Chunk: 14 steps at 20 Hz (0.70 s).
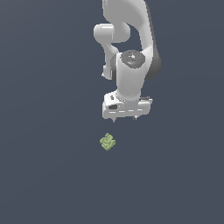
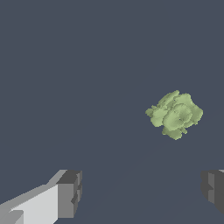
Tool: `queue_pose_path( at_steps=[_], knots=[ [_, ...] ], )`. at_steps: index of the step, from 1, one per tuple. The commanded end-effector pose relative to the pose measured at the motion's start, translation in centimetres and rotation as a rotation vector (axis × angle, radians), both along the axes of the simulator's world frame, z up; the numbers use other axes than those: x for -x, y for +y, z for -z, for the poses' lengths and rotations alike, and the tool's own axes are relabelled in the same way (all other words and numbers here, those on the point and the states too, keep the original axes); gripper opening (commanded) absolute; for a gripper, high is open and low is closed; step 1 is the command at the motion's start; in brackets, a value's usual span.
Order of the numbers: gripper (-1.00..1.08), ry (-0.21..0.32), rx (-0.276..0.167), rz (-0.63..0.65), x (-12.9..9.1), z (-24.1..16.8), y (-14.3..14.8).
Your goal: Pick up the object and move it to a goal position.
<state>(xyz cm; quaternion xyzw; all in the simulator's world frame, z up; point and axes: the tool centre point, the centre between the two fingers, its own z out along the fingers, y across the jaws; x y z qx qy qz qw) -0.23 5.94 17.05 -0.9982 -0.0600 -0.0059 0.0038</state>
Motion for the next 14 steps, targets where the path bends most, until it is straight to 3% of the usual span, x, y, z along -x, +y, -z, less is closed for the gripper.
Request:
queue_pose_path(
  at_steps=[1, 14],
  knots=[
    [1.00, 0.000, 0.000, 0.000, 0.00, 0.00, 0.00],
    [1.00, 0.001, 0.013, 0.007, 0.33, -0.90, 0.78]
  ],
)
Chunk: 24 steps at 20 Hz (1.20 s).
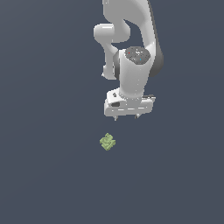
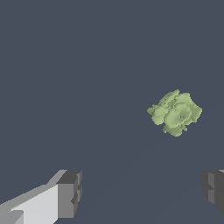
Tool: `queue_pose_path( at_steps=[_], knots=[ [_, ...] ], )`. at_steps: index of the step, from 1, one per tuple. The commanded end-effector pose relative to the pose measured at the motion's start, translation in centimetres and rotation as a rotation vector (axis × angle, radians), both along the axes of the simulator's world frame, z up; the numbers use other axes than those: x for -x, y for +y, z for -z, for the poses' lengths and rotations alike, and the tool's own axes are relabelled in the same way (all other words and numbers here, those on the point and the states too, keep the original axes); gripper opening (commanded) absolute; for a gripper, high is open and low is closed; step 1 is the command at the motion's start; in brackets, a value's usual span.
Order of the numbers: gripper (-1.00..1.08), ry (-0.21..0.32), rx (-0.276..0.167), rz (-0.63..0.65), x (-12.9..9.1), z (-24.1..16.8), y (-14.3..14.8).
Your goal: Pick up the object and move it to a goal position.
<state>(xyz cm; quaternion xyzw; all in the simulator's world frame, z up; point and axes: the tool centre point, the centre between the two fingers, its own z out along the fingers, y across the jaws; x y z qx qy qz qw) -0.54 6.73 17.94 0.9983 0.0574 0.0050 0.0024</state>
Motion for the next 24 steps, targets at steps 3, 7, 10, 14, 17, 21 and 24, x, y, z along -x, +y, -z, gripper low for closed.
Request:
queue_pose_path(
  at_steps=[3, 7, 10, 14, 17, 21, 24],
  knots=[
    [1.00, 0.000, 0.000, -0.001, 0.0, 0.0, 0.0],
    [1.00, 0.001, 0.001, -0.020, -0.2, 0.2, -0.2],
    [1.00, 0.001, 0.002, -0.046, -0.5, 0.5, -0.6],
    [1.00, 0.003, 0.004, -0.096, -1.0, 1.1, -1.2],
    [1.00, 0.004, 0.005, -0.145, -1.5, 1.7, -1.8],
    [1.00, 0.006, 0.006, -0.226, -2.2, 2.8, -2.8],
    [1.00, 0.007, 0.007, -0.294, -2.8, 3.6, -3.6]
  ],
)
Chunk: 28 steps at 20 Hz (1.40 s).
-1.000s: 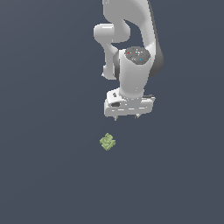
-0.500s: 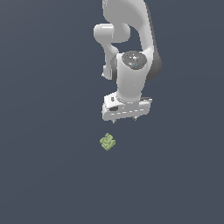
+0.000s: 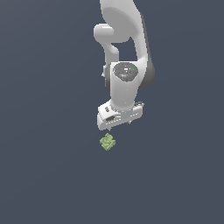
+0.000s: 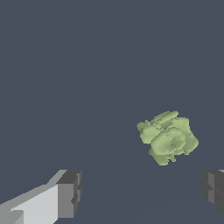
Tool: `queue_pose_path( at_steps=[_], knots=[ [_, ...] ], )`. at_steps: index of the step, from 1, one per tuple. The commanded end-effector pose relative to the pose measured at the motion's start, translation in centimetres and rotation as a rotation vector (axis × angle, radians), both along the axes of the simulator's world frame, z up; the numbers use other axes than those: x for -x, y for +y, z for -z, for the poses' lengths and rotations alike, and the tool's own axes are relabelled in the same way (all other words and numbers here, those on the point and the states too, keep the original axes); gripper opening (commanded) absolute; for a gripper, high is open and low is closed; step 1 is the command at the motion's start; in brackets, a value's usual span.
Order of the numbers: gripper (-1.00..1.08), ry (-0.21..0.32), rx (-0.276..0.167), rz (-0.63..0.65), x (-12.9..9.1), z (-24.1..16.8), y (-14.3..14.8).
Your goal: Pick up the object and move it to a goal position.
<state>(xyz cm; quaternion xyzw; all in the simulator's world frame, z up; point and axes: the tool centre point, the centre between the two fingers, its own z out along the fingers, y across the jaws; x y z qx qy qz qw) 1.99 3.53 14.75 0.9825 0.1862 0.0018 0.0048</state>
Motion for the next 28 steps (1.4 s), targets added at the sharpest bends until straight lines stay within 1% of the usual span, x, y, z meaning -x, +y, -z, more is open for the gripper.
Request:
queue_pose_path(
  at_steps=[1, 9, 15, 22, 28],
  knots=[
    [1.00, 0.001, 0.000, -0.057, -0.5, 0.7, -0.7],
    [1.00, 0.005, -0.002, -0.236, -1.9, 3.2, -3.2],
    [1.00, 0.007, -0.004, -0.339, -2.7, 4.6, -4.6],
    [1.00, 0.007, -0.007, -0.407, -3.1, 5.6, -5.6],
    [1.00, 0.008, -0.007, -0.417, -3.1, 5.8, -5.8]
  ],
)
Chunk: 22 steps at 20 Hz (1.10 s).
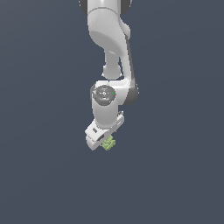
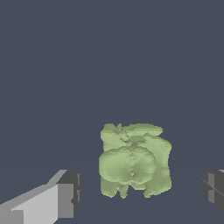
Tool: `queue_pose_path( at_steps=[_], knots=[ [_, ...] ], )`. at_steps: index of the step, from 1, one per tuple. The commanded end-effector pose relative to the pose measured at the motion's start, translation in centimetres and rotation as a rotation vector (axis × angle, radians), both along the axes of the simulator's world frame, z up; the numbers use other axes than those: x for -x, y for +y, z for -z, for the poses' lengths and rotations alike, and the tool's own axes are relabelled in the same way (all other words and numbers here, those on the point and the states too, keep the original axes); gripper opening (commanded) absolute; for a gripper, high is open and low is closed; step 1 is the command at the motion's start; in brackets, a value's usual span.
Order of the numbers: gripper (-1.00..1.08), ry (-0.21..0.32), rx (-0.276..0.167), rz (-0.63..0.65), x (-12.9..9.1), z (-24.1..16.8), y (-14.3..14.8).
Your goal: Pick up the object and move it to a goal position.
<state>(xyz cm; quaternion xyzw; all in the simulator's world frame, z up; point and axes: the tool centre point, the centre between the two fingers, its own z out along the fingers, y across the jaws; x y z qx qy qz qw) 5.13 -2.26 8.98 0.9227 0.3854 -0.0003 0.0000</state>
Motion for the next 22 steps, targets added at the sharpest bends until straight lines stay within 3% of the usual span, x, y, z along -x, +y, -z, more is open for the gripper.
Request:
queue_pose_path(
  at_steps=[1, 17, 18, 22],
  knots=[
    [1.00, 0.000, 0.000, 0.000, 0.0, 0.0, 0.0],
    [1.00, -0.001, 0.000, -0.005, 0.0, 5.0, 0.0],
    [-1.00, -0.001, 0.000, -0.005, 0.0, 5.0, 0.0],
    [-1.00, -0.001, 0.000, -0.005, 0.0, 5.0, 0.0]
  ],
)
